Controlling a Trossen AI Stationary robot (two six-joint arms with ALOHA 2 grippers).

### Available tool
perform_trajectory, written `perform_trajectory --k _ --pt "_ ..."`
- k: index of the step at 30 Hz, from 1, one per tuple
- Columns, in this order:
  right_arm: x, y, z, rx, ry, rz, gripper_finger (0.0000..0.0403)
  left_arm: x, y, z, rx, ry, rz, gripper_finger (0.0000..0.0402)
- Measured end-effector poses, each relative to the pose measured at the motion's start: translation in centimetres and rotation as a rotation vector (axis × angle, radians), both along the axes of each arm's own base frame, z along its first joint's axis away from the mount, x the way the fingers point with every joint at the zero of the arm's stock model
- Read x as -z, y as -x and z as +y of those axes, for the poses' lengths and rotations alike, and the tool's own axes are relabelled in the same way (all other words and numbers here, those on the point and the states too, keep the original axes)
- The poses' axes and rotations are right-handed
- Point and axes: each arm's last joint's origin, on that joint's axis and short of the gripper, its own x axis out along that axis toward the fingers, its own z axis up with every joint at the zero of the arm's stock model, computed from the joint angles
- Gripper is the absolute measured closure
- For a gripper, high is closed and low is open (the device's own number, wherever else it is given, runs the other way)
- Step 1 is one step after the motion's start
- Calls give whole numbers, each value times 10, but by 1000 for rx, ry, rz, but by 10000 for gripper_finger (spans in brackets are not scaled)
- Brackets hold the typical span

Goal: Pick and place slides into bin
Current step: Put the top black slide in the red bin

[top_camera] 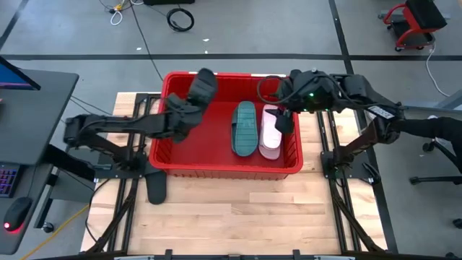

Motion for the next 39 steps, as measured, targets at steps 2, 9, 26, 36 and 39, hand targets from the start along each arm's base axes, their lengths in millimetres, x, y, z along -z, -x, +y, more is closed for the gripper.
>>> perform_trajectory --k 2,9,26,36,39 --pt "-1 3 3 -10 -1 1 144 -1 -16 4 7 16 66 390" --pt "2 10 15 -24 -45 39 144 40 -46 34 -6 311 39 390" --pt "4 13 42 -21 -87 43 144 104 -28 88 -253 604 54 374" --pt "4 13 42 9 -66 39 144 115 -25 110 -284 686 16 375" --pt "5 14 42 16 -72 44 144 128 -25 112 -300 745 77 363"
